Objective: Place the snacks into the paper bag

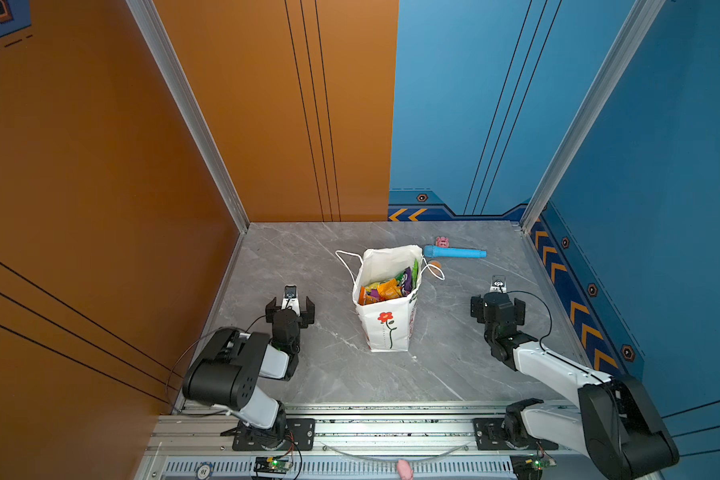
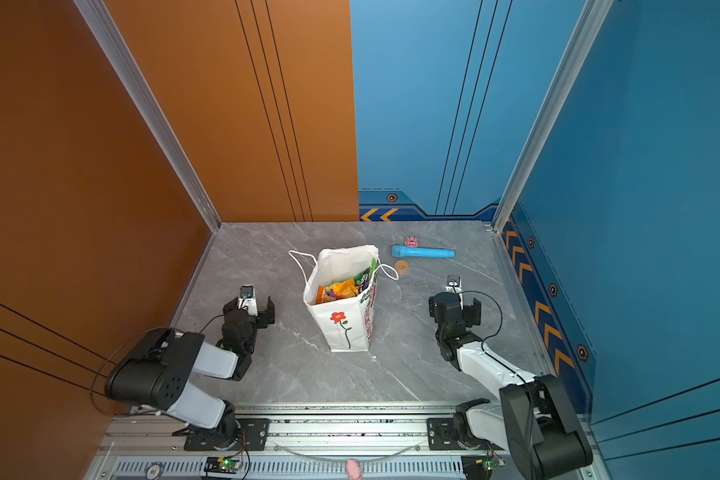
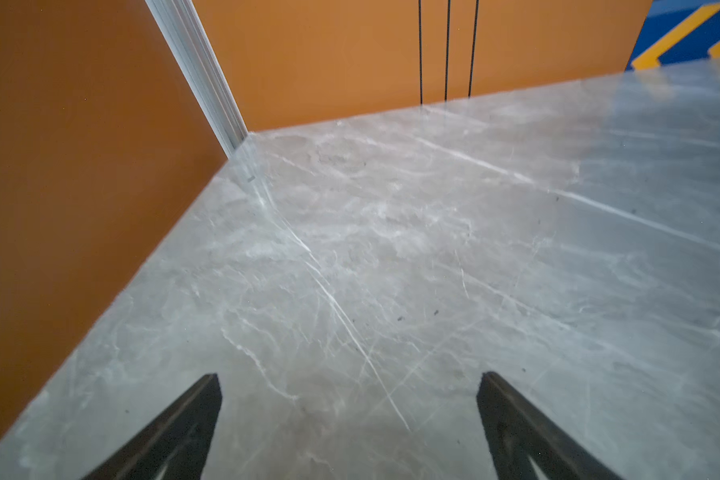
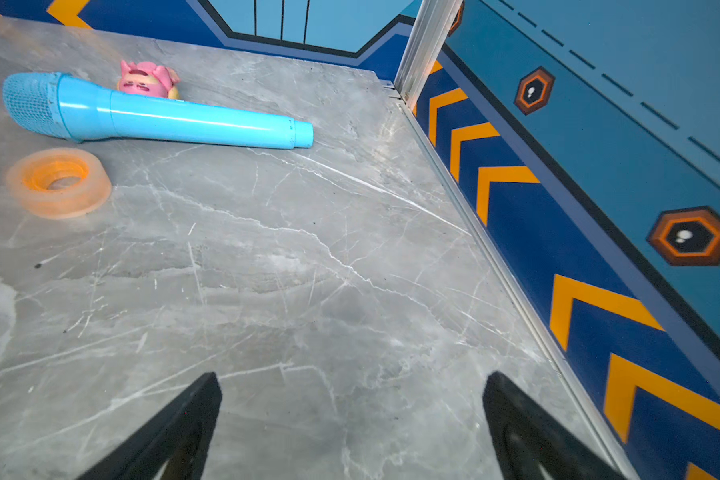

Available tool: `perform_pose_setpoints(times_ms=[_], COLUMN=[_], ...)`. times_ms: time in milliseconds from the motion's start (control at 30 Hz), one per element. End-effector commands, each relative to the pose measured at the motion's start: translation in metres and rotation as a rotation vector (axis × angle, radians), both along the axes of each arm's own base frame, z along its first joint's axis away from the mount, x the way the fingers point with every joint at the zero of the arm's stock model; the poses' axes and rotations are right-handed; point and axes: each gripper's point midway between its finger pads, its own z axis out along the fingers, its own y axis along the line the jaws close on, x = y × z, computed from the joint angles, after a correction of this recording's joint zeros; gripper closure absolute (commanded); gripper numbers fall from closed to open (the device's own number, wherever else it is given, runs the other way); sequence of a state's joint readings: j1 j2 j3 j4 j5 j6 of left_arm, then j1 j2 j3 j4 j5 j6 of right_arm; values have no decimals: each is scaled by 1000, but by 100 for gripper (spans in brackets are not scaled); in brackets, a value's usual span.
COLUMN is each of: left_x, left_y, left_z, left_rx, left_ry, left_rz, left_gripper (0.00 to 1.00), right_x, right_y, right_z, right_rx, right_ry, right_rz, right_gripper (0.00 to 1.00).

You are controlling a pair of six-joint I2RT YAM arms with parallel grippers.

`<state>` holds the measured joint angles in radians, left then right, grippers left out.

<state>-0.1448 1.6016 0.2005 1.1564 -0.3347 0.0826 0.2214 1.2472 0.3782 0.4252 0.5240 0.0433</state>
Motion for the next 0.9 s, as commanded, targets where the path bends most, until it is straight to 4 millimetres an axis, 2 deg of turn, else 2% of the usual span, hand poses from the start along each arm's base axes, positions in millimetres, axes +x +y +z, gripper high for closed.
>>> perform_pose_setpoints(times_ms=[0, 67, 133, 200, 267, 333, 400, 500, 567, 867], left_x=[25, 35, 34, 33, 34, 34, 34, 35, 35, 34], left_y=[-3, 6, 22, 24, 24, 22, 18, 19, 19, 17], left_z=[30, 28, 24, 22, 24, 24, 23, 24, 23, 24], left_rx=[-36, -53, -97, -111, -107, -99, -92, -91, -91, -86], left_ry=[-63, -44, -7, -10, -20, -15, -12, -13, -12, -14], left_rz=[-17, 20, 90, 84, 84, 73, 60, 62, 62, 62], left_gripper=[2, 2, 2, 2, 2, 2, 2, 2, 2, 2], right_x=[17, 22, 26, 31, 32, 33, 40, 47, 44, 42], right_y=[10, 20, 27, 31, 19, 10, 1, -12, -17, -17], right_z=[15, 17, 18, 12, 12, 5, -9, -12, -12, -10], right_rx=[31, 12, -2, 5, 2, 76, 136, 162, 162, 134], right_ry=[-116, -136, -158, -184, -221, -199, -198, -147, -179, -172], right_rz=[72, 133, 169, 209, 140, 142, 130, 66, 44, 19], right_gripper=[0, 0, 0, 0, 0, 0, 0, 0, 0, 0])
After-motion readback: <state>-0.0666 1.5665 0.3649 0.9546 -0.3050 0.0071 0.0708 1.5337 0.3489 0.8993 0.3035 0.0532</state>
